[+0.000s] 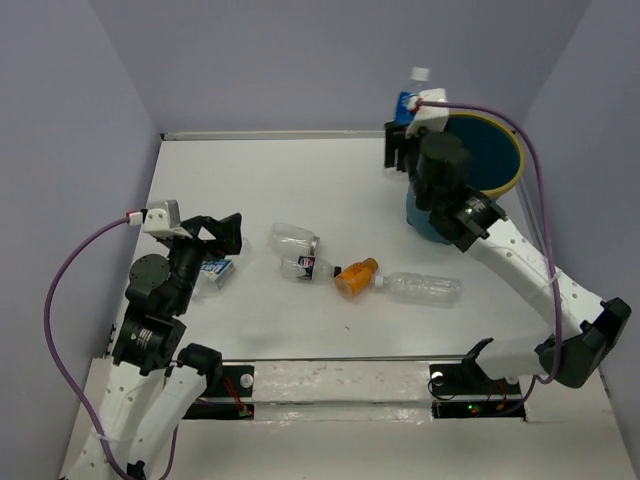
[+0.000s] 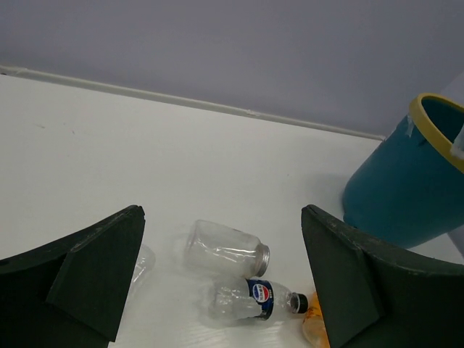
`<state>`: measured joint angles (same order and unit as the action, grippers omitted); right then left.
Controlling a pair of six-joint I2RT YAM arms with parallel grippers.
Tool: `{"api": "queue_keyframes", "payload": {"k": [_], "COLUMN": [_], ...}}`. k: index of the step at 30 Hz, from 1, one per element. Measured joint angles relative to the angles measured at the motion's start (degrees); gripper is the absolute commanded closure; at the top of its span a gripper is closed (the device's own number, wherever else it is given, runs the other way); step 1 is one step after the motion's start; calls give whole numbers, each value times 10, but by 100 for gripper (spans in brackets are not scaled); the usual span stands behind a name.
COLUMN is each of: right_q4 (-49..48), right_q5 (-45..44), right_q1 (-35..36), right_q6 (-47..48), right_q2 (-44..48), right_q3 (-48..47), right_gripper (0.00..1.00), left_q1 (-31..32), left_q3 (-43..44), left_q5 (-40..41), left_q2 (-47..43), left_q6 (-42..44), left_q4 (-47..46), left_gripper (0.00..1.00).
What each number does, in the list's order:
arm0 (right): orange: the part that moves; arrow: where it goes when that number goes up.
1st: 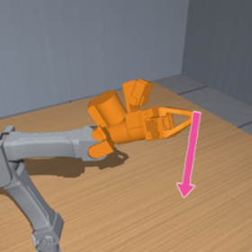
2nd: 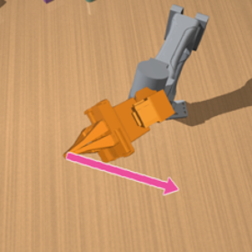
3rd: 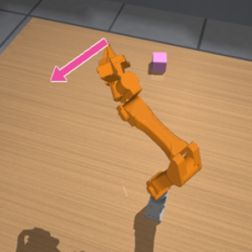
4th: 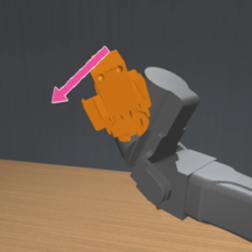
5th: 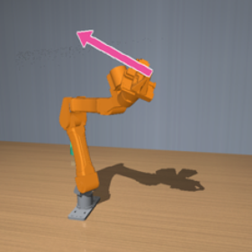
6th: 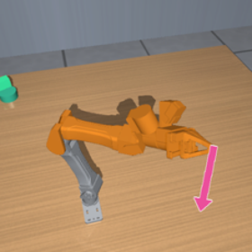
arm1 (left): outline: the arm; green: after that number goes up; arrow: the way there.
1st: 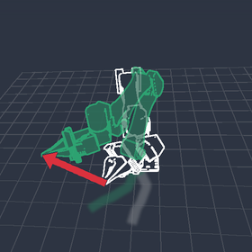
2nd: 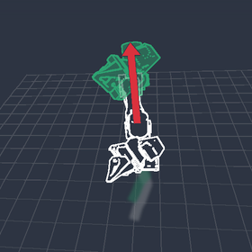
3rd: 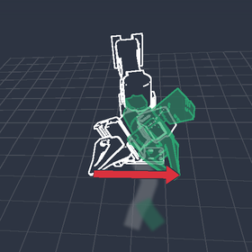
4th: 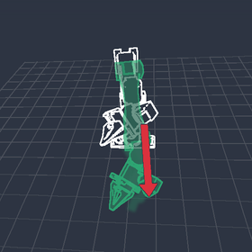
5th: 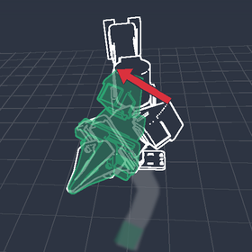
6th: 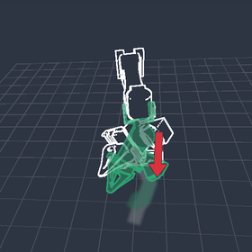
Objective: Put the plastic bottles in the bin
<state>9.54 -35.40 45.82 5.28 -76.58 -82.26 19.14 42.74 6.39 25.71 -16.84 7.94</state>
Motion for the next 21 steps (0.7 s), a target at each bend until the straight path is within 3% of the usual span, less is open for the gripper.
{"api": "queue_keyframes", "payload": {"k": [4,6,7,8,10,14,17,21], "right_q4": [-65,-88,-96,-105,-111,-94,-49,-6], "right_q5": [-19,-19,-18,-16,-15,5,92,219], "right_q1": [-161,-230,-247,-265,-283,-286,-283,-241], "right_q6": [12,9,5,-2,-12,-37,-75,-116], "right_q2": [16,16,14,14,14,10,32,76], "right_q3": [18,26,29,36,49,57,57,75], "right_gripper": [49,43,35,13,1,1,11,11], "left_q1": [0,0,0,0,0,0,0,0], "left_q3": [0,0,0,0,0,0,0,0], "left_q5": [-7,-12,-15,-16,-19,-22,-23,-23], "left_q2": [13,18,19,19,19,21,26,33], "left_q6": [3,5,5,5,6,9,10,12], "left_q4": [0,0,0,0,0,0,0,0], "left_gripper": [1,1,1,1,1,1,1,1]}}
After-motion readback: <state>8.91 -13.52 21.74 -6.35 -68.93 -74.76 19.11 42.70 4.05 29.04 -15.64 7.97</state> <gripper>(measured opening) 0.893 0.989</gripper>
